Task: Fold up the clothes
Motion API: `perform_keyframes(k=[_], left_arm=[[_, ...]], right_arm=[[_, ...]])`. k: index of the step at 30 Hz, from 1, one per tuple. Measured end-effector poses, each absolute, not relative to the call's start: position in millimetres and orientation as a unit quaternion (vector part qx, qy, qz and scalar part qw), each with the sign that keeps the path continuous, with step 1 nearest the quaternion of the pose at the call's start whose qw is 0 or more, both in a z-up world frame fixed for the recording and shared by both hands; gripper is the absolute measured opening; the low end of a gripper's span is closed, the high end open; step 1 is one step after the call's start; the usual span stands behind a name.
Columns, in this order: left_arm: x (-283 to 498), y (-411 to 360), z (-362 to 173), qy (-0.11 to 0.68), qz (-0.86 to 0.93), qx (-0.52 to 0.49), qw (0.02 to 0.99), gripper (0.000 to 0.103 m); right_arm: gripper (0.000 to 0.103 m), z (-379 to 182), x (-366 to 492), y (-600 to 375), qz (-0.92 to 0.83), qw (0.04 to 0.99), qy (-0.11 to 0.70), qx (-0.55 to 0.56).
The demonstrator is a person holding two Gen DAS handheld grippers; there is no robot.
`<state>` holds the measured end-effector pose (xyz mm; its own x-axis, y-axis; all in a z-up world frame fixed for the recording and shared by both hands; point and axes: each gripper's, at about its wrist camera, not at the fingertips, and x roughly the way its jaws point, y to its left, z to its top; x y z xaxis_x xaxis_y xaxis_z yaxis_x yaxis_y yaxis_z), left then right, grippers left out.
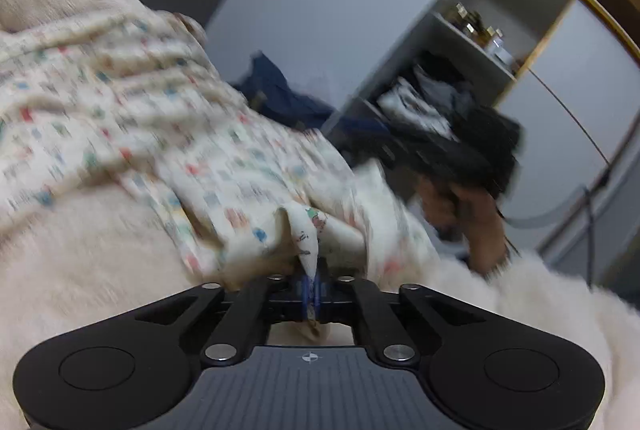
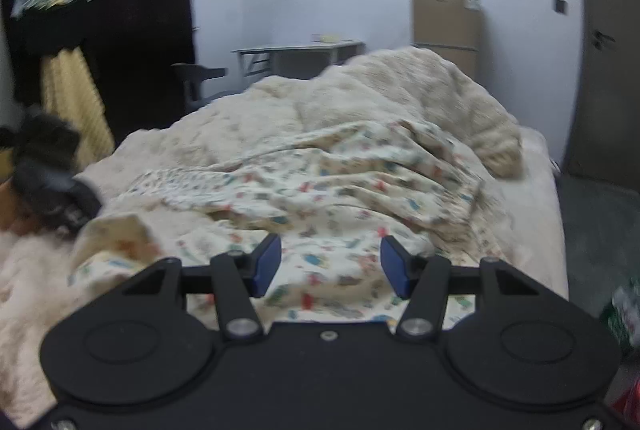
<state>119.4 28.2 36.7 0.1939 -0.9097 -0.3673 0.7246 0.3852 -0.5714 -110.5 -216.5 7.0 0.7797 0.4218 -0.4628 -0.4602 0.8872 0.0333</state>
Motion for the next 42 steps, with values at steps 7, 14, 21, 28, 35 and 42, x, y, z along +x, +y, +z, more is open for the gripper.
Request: perform_keyframes(k=[7, 14, 21, 28, 35, 42], left_arm=[[167, 105, 113, 0.235, -0.426, -0.236, 0.841, 0.001], [170, 106, 92, 0.273, -0.333, -0.167, 0.887, 0.060], [126, 117, 32, 0.306, -0.256, -0.048, 0.916, 0.072], [102, 103, 4, 0.305, -0.198, 0.007, 0.932, 0.074], [87, 61, -31, 0.292, -0.148, -0.024, 0.944, 0.088], [86, 61, -37, 0.289, -0.139, -0.036, 0.946, 0.090]], right_arm=[[0.054, 22, -126, -197, 0.304, 0.925, 0.224, -0.047], [0.057, 4, -119, -139, 0.334, 0.906, 0.239, -0.103], [0.058, -17, -111, -91, 0.331, 0.886, 0.268, -0.181], [0.059, -41, -96, -51, 0.340, 0.860, 0.313, -0.217], [0.057, -67, -96, -28, 0.285, 0.886, 0.289, -0.223], [0.057, -69, -101, -31, 0.274, 0.895, 0.278, -0.215]])
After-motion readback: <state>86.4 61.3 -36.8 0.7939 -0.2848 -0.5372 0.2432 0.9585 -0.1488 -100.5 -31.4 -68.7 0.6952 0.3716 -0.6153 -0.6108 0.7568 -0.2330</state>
